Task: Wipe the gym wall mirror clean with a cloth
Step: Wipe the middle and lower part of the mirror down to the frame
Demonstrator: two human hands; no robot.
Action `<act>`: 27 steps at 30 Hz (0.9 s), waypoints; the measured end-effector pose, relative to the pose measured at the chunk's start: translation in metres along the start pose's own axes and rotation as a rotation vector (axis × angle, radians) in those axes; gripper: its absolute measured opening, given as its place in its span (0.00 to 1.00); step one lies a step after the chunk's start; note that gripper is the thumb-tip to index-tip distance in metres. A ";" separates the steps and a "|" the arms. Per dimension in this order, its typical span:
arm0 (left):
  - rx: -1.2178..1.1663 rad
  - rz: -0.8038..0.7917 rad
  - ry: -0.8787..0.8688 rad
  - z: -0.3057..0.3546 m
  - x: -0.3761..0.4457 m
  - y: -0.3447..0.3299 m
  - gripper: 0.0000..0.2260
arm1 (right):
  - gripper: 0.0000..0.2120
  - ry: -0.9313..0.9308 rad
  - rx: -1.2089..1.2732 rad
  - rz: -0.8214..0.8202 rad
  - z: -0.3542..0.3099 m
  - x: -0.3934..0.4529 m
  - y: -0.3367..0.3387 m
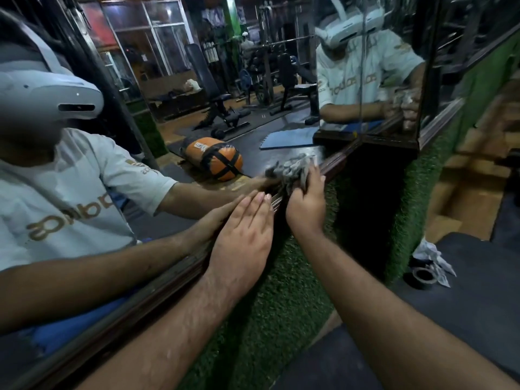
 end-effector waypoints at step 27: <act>-0.175 -0.031 0.092 -0.026 -0.100 0.026 0.27 | 0.35 0.048 0.025 -0.107 -0.003 -0.086 -0.013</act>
Point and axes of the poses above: each hand's wrist, its own x-axis towards the middle knuckle, its own y-axis out of the back of the hand, z = x × y, the point moved 1 cm from there along x, towards the middle knuckle, and after that the axes turned 2 degrees about x, right-handed, at the moved point
